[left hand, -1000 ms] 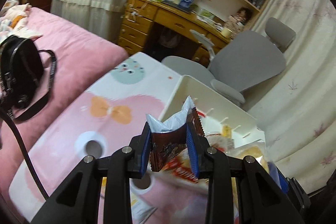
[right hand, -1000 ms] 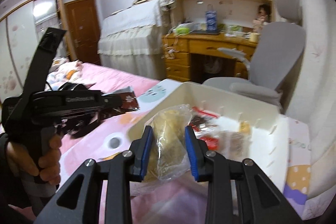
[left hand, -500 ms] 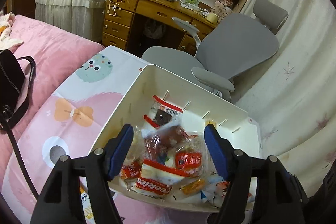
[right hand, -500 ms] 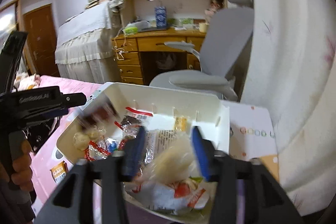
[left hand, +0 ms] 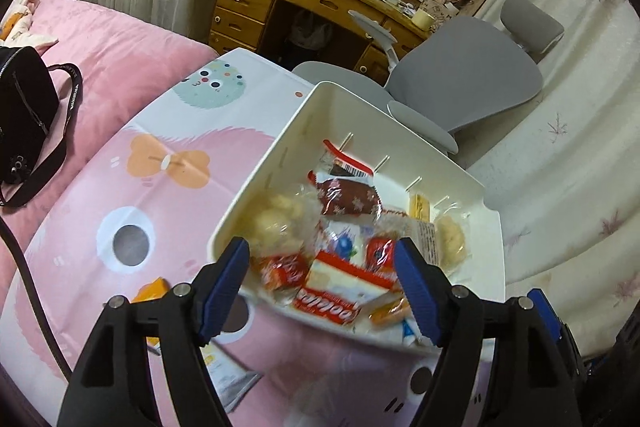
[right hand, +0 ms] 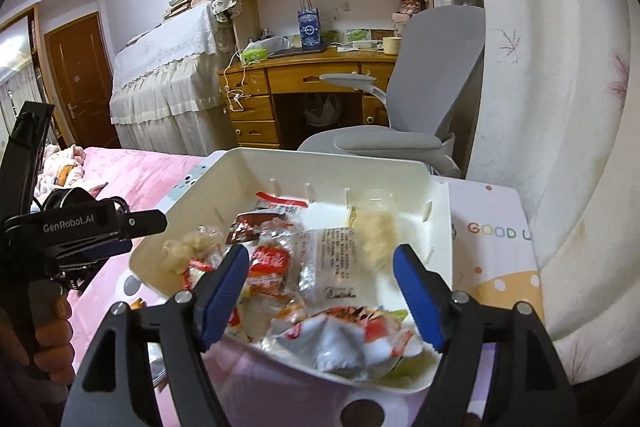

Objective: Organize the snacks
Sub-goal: 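Carry both snacks over the white tray and open both tools to drop them, then move the right tool to the OATS protein bar and grasp it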

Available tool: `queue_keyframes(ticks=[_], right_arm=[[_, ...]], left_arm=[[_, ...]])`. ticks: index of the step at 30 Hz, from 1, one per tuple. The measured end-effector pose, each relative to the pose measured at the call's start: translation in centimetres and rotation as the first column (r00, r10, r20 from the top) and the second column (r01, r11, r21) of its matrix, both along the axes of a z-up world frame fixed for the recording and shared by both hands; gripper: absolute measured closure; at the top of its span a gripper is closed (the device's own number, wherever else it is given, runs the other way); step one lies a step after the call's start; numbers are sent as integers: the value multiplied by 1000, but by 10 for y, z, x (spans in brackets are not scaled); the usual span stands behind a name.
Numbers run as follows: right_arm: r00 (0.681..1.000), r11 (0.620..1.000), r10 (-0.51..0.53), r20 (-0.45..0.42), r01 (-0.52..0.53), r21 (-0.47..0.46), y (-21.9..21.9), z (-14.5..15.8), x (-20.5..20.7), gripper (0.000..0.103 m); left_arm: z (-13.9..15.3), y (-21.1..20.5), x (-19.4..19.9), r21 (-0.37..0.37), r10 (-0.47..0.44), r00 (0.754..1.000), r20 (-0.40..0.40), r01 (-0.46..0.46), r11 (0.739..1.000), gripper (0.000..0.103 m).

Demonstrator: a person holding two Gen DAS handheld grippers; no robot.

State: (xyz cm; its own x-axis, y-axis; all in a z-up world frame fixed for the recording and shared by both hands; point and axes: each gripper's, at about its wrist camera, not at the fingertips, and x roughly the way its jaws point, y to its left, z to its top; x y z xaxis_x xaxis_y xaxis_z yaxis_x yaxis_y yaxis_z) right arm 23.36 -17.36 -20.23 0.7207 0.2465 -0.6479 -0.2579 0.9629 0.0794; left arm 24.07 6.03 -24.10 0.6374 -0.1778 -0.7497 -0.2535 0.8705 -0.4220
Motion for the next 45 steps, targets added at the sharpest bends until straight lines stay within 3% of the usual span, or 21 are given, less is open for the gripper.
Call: queue_keyframes(ticks=[6, 10, 17, 25, 29, 35, 45], right_arm=[[999, 998, 32, 6, -33, 54, 18, -2, -23, 27], [996, 994, 86, 10, -87, 69, 39, -8, -43, 25], [983, 985, 172, -70, -170, 37, 84, -30, -56, 25], [962, 968, 228, -151, -240, -66, 141, -60, -66, 25], [950, 947, 246, -194, -278, -162, 173, -80, -72, 25], [948, 908, 232, -218, -292, -300, 217, -105, -78, 25], [961, 908, 130, -245, -215, -360, 243, -125, -70, 25]], left_arm=[[-5, 27, -31, -3, -1, 1000, 26, 1, 1000, 23], [-16, 51, -44, 0, 19, 1000, -21, -19, 1000, 23], [-36, 96, -67, 26, 52, 992, -112, -49, 998, 23], [-63, 134, -83, 56, 6, 974, -225, 7, 998, 23], [-72, 148, -80, 75, -52, 963, -263, 74, 994, 23], [-74, 164, -73, 97, -137, 952, -273, 169, 981, 23], [-78, 185, -60, 93, -236, 933, -270, 270, 958, 23]])
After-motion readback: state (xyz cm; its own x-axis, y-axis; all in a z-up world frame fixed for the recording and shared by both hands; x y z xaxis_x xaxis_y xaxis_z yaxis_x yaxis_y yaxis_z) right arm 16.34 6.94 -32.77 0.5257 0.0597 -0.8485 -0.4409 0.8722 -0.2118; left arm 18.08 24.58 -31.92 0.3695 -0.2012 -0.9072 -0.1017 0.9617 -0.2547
